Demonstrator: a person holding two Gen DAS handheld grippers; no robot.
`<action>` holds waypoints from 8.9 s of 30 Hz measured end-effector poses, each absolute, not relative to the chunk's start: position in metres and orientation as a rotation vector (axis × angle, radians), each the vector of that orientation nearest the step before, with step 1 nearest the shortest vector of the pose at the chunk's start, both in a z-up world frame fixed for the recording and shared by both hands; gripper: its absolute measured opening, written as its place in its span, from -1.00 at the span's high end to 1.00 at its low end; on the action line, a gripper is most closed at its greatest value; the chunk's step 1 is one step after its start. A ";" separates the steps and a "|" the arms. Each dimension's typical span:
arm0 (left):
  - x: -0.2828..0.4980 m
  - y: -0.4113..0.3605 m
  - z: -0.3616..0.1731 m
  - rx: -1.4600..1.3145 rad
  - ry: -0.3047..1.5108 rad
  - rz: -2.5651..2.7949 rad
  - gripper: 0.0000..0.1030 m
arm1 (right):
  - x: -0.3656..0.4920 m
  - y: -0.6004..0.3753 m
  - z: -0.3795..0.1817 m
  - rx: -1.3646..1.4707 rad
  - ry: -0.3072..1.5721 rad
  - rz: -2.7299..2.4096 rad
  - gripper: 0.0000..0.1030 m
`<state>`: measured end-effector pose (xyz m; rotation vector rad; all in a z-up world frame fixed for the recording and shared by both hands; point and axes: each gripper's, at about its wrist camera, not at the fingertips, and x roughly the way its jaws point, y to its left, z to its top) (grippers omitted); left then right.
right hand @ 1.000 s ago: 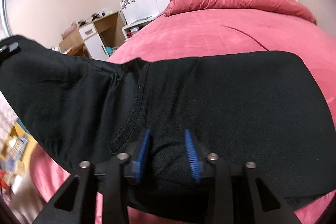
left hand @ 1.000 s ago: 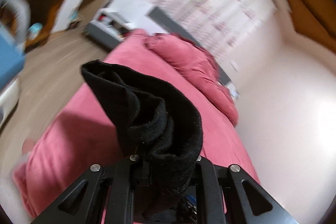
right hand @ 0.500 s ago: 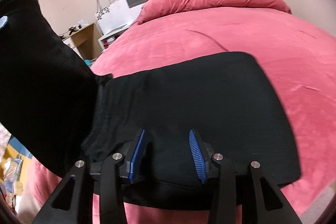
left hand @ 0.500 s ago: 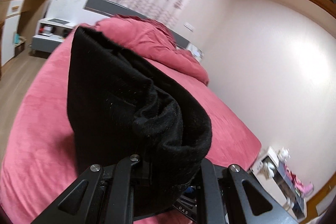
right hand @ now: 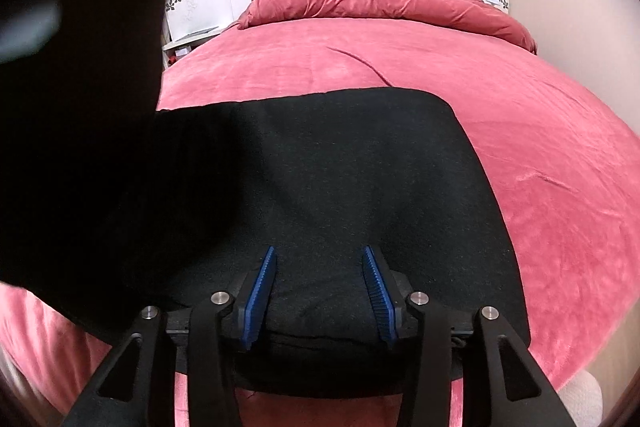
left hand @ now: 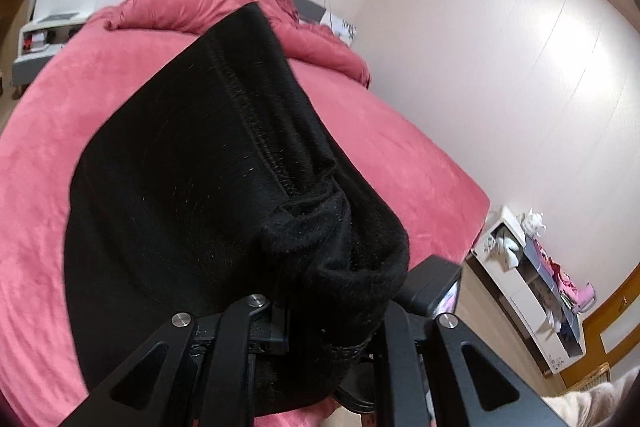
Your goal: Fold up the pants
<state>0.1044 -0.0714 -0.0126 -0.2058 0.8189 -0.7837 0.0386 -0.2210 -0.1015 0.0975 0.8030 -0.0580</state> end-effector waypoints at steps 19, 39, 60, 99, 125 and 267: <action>0.114 -0.139 -0.068 -0.085 0.956 -0.776 0.53 | -0.015 -0.310 -0.083 0.522 0.630 -0.099 0.14; 0.067 0.033 -0.061 -0.189 0.746 -0.479 0.19 | 0.008 -0.322 -0.089 0.776 0.597 0.135 -0.36; 0.067 0.055 -0.088 -0.298 0.720 -0.458 0.06 | 0.073 -0.254 -0.097 0.544 0.885 0.234 0.50; 0.073 0.020 -0.100 -0.159 0.815 -0.428 -0.26 | 0.101 -0.298 -0.100 0.638 0.865 0.397 0.05; 0.080 0.000 -0.086 -0.095 0.856 -0.468 -0.31 | 0.038 -0.340 -0.077 0.642 0.688 -0.007 0.08; 0.174 0.007 -0.105 -0.325 1.077 -0.589 -0.41 | 0.065 -0.371 -0.136 0.768 0.889 0.279 -0.97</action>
